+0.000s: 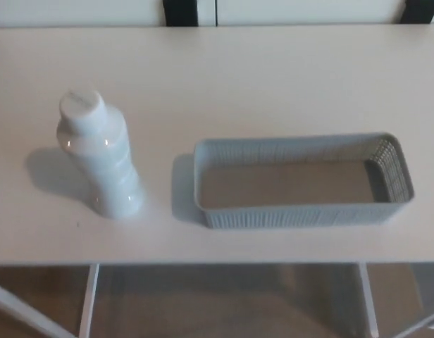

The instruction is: The robot walk up to a desk on which a bottle is kept on the left hand side and a container is kept on the right hand side. The robot uses its left hand to pick up the bottle and places it in the container.

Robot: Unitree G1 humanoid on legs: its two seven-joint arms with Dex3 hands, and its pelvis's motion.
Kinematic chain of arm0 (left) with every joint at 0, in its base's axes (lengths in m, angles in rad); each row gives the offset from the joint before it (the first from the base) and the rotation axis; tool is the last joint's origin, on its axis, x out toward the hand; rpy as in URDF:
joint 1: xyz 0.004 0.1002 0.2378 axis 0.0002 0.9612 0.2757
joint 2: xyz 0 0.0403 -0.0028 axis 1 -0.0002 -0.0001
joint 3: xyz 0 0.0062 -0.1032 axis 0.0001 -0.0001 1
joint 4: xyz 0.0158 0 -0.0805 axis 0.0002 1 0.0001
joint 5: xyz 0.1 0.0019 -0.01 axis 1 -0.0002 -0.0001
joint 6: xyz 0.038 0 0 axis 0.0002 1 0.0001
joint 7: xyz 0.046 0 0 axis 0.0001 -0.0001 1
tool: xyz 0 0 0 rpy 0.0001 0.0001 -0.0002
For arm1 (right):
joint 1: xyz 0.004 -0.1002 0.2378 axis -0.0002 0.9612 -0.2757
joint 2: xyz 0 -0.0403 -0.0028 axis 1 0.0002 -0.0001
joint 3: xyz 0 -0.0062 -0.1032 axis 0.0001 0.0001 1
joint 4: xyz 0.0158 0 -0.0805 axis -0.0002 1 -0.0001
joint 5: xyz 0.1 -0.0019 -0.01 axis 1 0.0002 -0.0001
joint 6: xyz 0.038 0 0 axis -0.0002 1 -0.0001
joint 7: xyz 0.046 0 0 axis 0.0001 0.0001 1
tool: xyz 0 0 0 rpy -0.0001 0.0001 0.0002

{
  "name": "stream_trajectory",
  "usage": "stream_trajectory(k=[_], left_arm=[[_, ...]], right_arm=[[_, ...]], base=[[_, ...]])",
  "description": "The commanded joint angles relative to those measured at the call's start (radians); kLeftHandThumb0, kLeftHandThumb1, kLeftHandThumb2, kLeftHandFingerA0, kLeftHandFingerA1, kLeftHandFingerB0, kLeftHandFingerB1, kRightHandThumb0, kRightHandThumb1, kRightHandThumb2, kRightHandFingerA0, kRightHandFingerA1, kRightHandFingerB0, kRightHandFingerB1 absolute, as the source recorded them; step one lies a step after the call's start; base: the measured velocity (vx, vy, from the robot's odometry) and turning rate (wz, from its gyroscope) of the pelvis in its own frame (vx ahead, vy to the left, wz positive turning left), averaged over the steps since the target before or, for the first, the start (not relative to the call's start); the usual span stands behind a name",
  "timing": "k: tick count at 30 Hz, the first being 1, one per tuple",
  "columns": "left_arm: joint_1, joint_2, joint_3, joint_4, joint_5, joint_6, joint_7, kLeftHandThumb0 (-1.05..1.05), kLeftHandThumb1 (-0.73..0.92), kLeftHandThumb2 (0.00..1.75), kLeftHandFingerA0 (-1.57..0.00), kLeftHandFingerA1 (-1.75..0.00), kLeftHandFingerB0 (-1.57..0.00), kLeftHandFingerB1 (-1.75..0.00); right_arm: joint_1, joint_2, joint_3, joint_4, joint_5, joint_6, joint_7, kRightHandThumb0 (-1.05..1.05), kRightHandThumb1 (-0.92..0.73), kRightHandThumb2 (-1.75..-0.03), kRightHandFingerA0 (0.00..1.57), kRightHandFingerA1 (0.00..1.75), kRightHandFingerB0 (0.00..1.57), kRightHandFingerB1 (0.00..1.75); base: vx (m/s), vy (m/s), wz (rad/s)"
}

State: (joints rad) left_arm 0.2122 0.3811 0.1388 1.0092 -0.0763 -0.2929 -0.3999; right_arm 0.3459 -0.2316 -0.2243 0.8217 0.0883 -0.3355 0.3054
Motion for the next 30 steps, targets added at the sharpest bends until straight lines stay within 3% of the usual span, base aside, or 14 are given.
stream_trajectory(k=[1,3,6,7,8,11,12,13,18,20,24,26,29,30], left_arm=[[0.014,0.037,-0.044,0.013,0.052,0.080,-0.009,-0.94,0.89,0.69,-0.27,-0.38,0.00,-0.30],[0.019,0.041,-0.053,0.000,0.052,0.101,-0.019,-0.98,0.73,1.14,-0.15,-0.48,0.00,-0.38],[0.035,0.062,-0.087,-0.029,0.069,0.124,-0.054,-1.05,0.74,1.14,-0.15,-0.49,0.00,-0.39],[0.037,0.075,-0.107,-0.031,0.082,0.129,-0.072,-1.05,0.73,1.14,-0.12,-0.44,0.00,-0.40],[0.037,0.084,-0.123,-0.028,0.090,0.134,-0.088,-1.05,0.73,1.14,-0.12,-0.34,0.00,-0.36],[0.046,0.108,-0.160,-0.049,0.099,0.166,-0.128,-1.05,0.70,1.14,-0.14,-0.30,0.00,-0.39],[0.047,0.114,-0.168,-0.058,0.100,0.178,-0.133,-1.02,0.83,0.71,-0.07,-0.30,0.00,-0.07],[0.038,0.121,-0.181,-0.050,0.109,0.190,-0.141,-1.04,0.70,1.13,-0.13,-0.28,0.00,-0.32],[0.020,0.132,-0.208,-0.043,0.114,0.206,-0.164,-1.02,0.68,1.11,-0.12,-0.33,0.00,-0.38],[0.018,0.138,-0.219,-0.046,0.121,0.200,-0.175,-1.05,0.70,1.12,-0.13,-0.34,0.00,-0.39],[0.027,0.146,-0.216,-0.071,0.115,0.224,-0.175,-1.05,0.66,1.10,-0.12,-0.35,0.00,-0.39],[0.025,0.146,-0.215,-0.072,0.114,0.227,-0.179,-1.05,0.66,1.10,-0.12,-0.35,0.00,-0.39],[0.022,0.145,-0.215,-0.076,0.119,0.238,-0.179,-1.05,0.68,1.10,-0.12,-0.36,0.00,-0.38],[0.022,0.146,-0.215,-0.076,0.118,0.235,-0.183,-1.05,0.68,1.10,-0.12,-0.34,0.00,-0.39]], right_arm=[[0.065,-0.007,0.007,-0.002,0.004,-0.001,0.020,-0.94,-0.77,-0.64,0.18,0.38,0.20,0.40],[0.066,-0.011,0.011,0.010,0.005,-0.001,0.031,-0.92,-0.76,-0.64,0.19,0.38,0.22,0.41],[0.058,-0.010,0.005,0.065,0.020,-0.024,0.061,-0.92,-0.75,-0.63,0.15,0.37,0.19,0.40],[0.059,-0.008,0.003,0.064,0.024,-0.012,0.060,-0.91,-0.56,-0.97,0.13,0.46,0.16,0.48],[0.067,-0.008,0.005,0.053,0.024,-0.007,0.060,-0.92,-0.74,-0.63,0.16,0.36,0.19,0.39],[0.074,-0.011,0.010,0.061,0.015,-0.019,0.064,-0.93,-0.74,-0.64,0.14,0.37,0.18,0.39],[0.067,-0.012,0.009,0.075,0.014,-0.019,0.063,-0.91,-0.74,-0.64,0.14,0.36,0.18,0.39],[0.061,-0.013,0.008,0.086,0.015,-0.018,0.068,-0.90,-0.57,-0.98,0.09,0.46,0.14,0.49],[0.055,-0.015,0.007,0.095,0.016,-0.025,0.078,-0.91,-0.75,-0.63,0.14,0.36,0.19,0.39],[0.054,-0.017,0.009,0.098,0.011,-0.033,0.075,-0.90,-0.57,-0.97,0.10,0.46,0.14,0.48],[0.067,-0.015,0.011,0.071,0.020,-0.031,0.097,-0.92,-0.73,-0.62,0.12,0.38,0.19,0.43],[0.070,-0.016,0.012,0.063,0.024,-0.036,0.108,-0.93,-0.60,-1.02,0.02,0.42,0.17,0.51],[0.051,-0.023,0.009,0.108,0.020,-0.045,0.115,-0.89,-0.57,-0.97,0.08,0.46,0.13,0.48],[0.052,-0.023,0.011,0.107,0.015,-0.042,0.106,-0.90,-0.74,-0.63,0.15,0.36,0.21,0.40]], base=[[0.25,-0.154,-0.20],[0.17,0.125,0.07],[0.23,0.294,-0.28],[0.10,0.184,-0.02],[0.10,0.150,-0.03],[0.03,0.055,0.00],[0.06,0.002,0.09],[0.00,0.000,0.00],[0.02,-0.041,0.04],[0.00,-0.168,0.05],[0.12,0.090,0.11],[0.01,-0.042,-0.02],[0.01,-0.054,-0.04],[0.00,0.000,0.00]])
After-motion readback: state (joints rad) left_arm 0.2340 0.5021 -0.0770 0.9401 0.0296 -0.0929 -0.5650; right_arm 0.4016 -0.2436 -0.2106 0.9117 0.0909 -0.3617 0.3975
